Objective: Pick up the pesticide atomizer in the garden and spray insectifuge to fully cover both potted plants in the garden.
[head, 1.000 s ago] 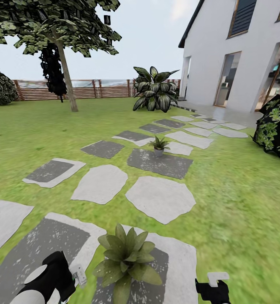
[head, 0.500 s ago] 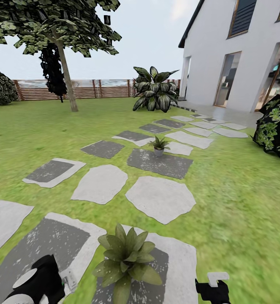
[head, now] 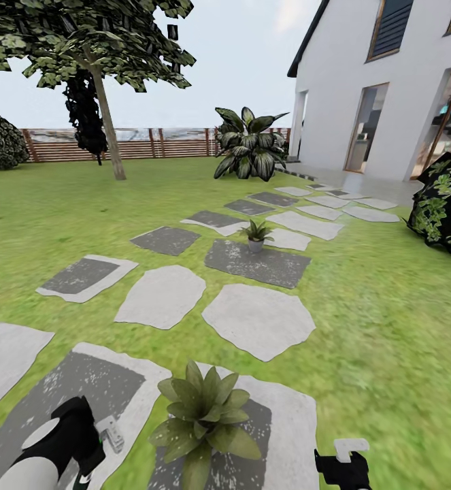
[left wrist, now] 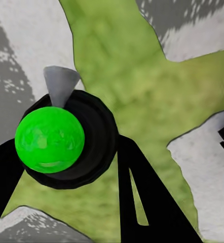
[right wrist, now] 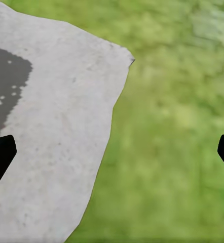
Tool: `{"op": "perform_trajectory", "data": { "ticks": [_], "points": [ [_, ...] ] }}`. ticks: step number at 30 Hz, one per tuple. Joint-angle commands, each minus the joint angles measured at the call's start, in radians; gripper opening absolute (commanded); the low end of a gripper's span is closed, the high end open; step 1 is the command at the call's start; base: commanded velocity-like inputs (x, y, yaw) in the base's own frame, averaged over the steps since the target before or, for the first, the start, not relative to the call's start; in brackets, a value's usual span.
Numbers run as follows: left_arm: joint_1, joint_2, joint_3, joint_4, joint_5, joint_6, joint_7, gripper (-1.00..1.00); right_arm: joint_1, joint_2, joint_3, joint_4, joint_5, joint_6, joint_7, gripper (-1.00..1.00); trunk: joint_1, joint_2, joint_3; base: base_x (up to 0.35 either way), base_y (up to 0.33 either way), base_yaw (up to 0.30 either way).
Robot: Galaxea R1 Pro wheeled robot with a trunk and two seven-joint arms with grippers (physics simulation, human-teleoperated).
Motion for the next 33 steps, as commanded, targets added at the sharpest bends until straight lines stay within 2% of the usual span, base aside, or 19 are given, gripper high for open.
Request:
{"op": "perform_trajectory", "data": {
  "ticks": [1, 11, 18, 20, 22, 23, 24, 29, 32, 33],
  "points": [
    [0.000, 0.000, 0.003, -0.001, -0.003, 0.005, -0.005, -1.00, -0.001, 0.000, -0.008, 0.002, 0.011, -0.005, -0.001, 1.00, 0.000, 0.000, -0.001, 0.000, 0.000, 0.000],
    [0.020, 0.009, 0.014, -0.005, 0.010, 0.007, -0.003, -1.00, -0.001, 0.000, -0.008, 0.001, 0.011, -0.005, -0.001, 1.00, 0.000, 0.000, -0.001, -0.062, -0.050, 0.000],
    [0.020, 0.000, 0.089, -0.013, 0.019, 0.005, 0.009, -1.00, -0.001, 0.000, -0.008, 0.000, 0.011, -0.007, -0.001, 1.00, 0.000, 0.000, -0.001, -0.251, -0.201, 0.001],
    [0.020, -0.004, 0.110, -0.012, 0.059, 0.004, 0.035, -1.00, -0.001, 0.000, -0.008, 0.000, 0.010, -0.007, -0.001, 1.00, 0.000, 0.000, -0.001, -0.257, -0.205, 0.079],
    [0.020, -0.005, 0.116, -0.004, 0.135, 0.001, 0.071, -1.00, -0.001, 0.000, -0.008, -0.001, 0.010, -0.007, -0.001, 1.00, 0.000, 0.000, -0.001, -0.257, -0.205, 0.198],
    [0.021, -0.005, 0.117, 0.000, 0.192, -0.001, 0.108, -1.00, -0.001, 0.000, -0.008, -0.001, 0.010, -0.007, -0.001, 1.00, 0.000, 0.000, -0.001, -0.257, -0.205, 0.248],
    [0.021, -0.005, 0.117, 0.002, 0.222, -0.001, 0.137, -1.00, -0.001, 0.000, -0.008, -0.001, 0.010, -0.007, -0.001, 1.00, 0.000, 0.000, -0.001, -0.257, -0.205, 0.259],
    [0.022, -0.007, 0.119, 0.004, 0.266, 0.001, 0.175, -1.00, -0.001, 0.000, -0.008, -0.001, 0.010, -0.007, -0.001, 1.00, 0.000, 0.000, 0.003, -0.261, -0.205, 0.244],
    [0.022, -0.020, 0.119, 0.030, 0.320, -0.001, 0.183, -1.00, -0.001, 0.000, -0.008, -0.001, 0.010, -0.007, -0.001, 1.00, 0.000, 0.000, 0.004, -0.266, -0.206, 0.112],
    [0.022, -0.027, 0.115, 0.057, 0.340, -0.001, 0.217, -1.00, -0.001, 0.000, -0.009, -0.001, 0.010, -0.007, -0.001, 1.00, 0.000, 0.000, 0.004, -0.207, -0.206, 0.022]
  ]
}}
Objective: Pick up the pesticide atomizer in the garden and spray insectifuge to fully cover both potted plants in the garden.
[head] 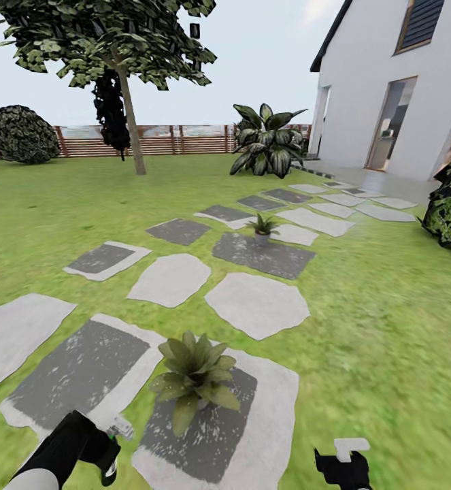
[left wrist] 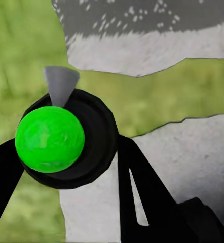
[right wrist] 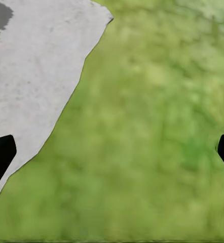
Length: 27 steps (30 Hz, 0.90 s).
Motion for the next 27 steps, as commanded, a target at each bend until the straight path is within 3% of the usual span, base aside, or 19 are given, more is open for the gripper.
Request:
{"op": "perform_trajectory", "data": {
  "ticks": [1, 4, 10, 18, 27],
  "points": [
    [-0.001, -0.004, 0.004, 0.007, 0.000, 0.005, 0.024, -1.00, -0.001, 0.000, -0.008, 0.002, 0.010, -0.005, -0.001, 1.00, -0.001, 0.000, -0.001, -0.118, -0.206, 0.011],
    [-0.001, -0.019, 0.003, 0.018, 0.005, 0.005, 0.060, -1.00, -0.001, 0.000, -0.007, 0.002, 0.011, -0.005, -0.001, 1.00, -0.001, 0.000, 0.000, -0.044, -0.176, 0.004],
    [-0.001, -0.049, 0.007, 0.016, 0.009, 0.005, 0.066, -1.00, -0.001, 0.000, -0.007, 0.002, 0.011, -0.005, -0.001, 1.00, -0.001, 0.000, 0.006, -0.012, -0.029, 0.007],
    [-0.002, -0.058, 0.012, 0.009, 0.010, 0.005, 0.061, -1.00, -0.001, -0.001, -0.007, 0.002, 0.011, -0.005, -0.001, 1.00, -0.001, 0.000, 0.011, -0.021, -0.017, 0.089],
    [-0.002, -0.072, 0.011, 0.005, 0.010, 0.006, 0.063, -1.00, -0.001, -0.002, -0.007, 0.002, 0.011, -0.005, -0.001, 1.00, -0.001, 0.000, 0.011, -0.254, -0.183, 0.002]
  ]
}}
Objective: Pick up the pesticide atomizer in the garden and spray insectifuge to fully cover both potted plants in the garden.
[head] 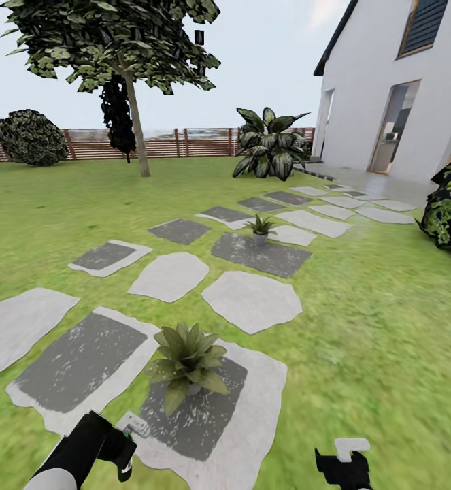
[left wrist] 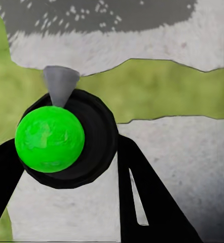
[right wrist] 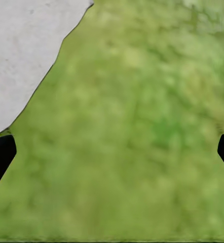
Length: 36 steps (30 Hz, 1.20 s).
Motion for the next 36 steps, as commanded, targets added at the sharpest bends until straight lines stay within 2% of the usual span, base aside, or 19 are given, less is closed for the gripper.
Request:
{"op": "perform_trajectory", "data": {
  "ticks": [1, 5, 15, 19, 31, 36],
  "points": [
    [-0.001, -0.001, 0.005, -0.002, -0.006, 0.004, -0.007, -1.00, -0.001, 0.000, -0.007, 0.002, 0.011, -0.005, -0.001, 1.00, -0.001, 0.000, -0.001, -0.287, -0.159, 0.000],
    [-0.001, -0.003, 0.006, -0.003, -0.006, 0.004, -0.007, -1.00, -0.001, 0.002, -0.007, 0.003, 0.010, -0.005, -0.001, 1.00, -0.001, 0.000, -0.001, -0.185, -0.123, 0.129],
    [-0.001, -0.019, -0.003, -0.003, -0.007, 0.007, -0.006, -1.00, -0.001, 0.002, -0.007, 0.005, 0.011, -0.005, -0.001, 1.00, -0.001, 0.000, -0.001, -0.010, -0.012, 0.264],
    [-0.001, -0.025, -0.005, -0.004, -0.007, 0.011, -0.007, -1.00, -0.001, 0.002, -0.007, 0.005, 0.011, -0.005, -0.001, 1.00, -0.001, 0.000, -0.001, 0.011, -0.007, 0.068],
    [-0.001, -0.034, -0.007, -0.005, -0.008, 0.013, -0.006, -1.00, -0.001, 0.002, -0.007, 0.005, 0.011, -0.005, -0.001, 1.00, -0.001, 0.000, -0.001, 0.223, -0.152, 0.002],
    [-0.001, -0.035, -0.007, -0.005, -0.009, 0.013, -0.006, -1.00, -0.001, 0.002, -0.007, 0.005, 0.011, -0.005, -0.001, 1.00, -0.001, 0.000, -0.001, 0.204, -0.199, 0.205]
  ]
}}
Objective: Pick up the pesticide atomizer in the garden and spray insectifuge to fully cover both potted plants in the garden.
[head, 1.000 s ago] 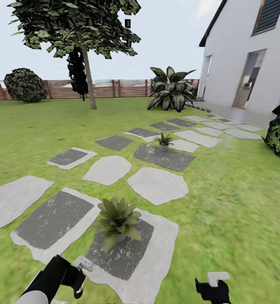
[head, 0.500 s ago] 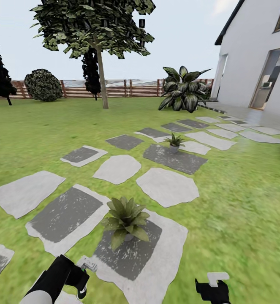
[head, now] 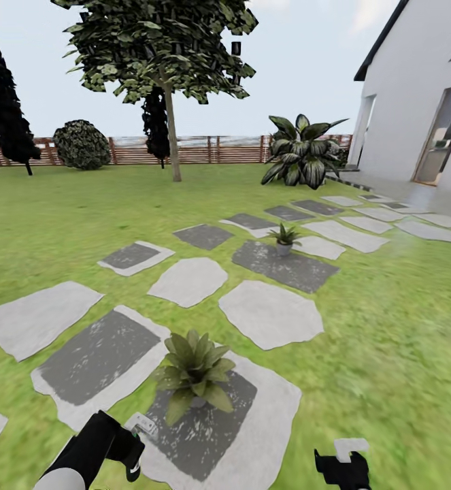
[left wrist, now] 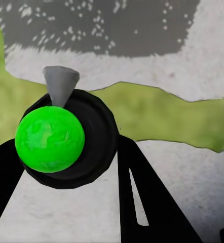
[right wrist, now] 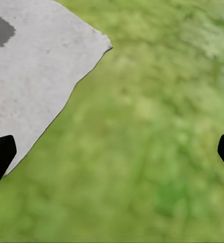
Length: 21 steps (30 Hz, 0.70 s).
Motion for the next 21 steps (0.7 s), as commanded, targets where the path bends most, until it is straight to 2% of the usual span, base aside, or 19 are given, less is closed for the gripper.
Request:
{"op": "perform_trajectory", "data": {
  "ticks": [1, 4, 10, 16, 21],
  "points": [
    [-0.001, -0.002, 0.008, -0.002, -0.006, 0.005, -0.007, -1.00, -0.001, 0.000, -0.008, 0.002, 0.011, -0.005, -0.001, 1.00, 0.000, 0.000, -0.001, 0.065, -0.253, 0.267],
    [-0.001, -0.013, 0.007, -0.002, -0.012, 0.005, -0.005, -1.00, -0.001, 0.000, -0.008, 0.002, 0.011, -0.005, -0.001, 1.00, 0.000, 0.000, -0.001, 0.016, -0.268, 0.273],
    [-0.001, -0.016, 0.007, -0.001, -0.015, 0.007, -0.004, -1.00, -0.001, 0.000, -0.008, 0.002, 0.011, -0.005, -0.001, 1.00, 0.000, 0.000, -0.001, 0.001, -0.177, 0.250],
    [-0.001, -0.016, 0.006, -0.002, -0.017, 0.009, -0.004, -1.00, -0.001, 0.000, -0.008, 0.002, 0.011, -0.005, -0.001, 1.00, 0.000, 0.000, -0.001, 0.007, -0.027, 0.029],
    [-0.001, -0.016, 0.006, -0.002, -0.017, 0.009, -0.004, -1.00, -0.001, 0.000, -0.008, 0.002, 0.011, -0.005, -0.001, 1.00, 0.000, 0.000, -0.001, 0.115, -0.211, 0.082]
  ]
}}
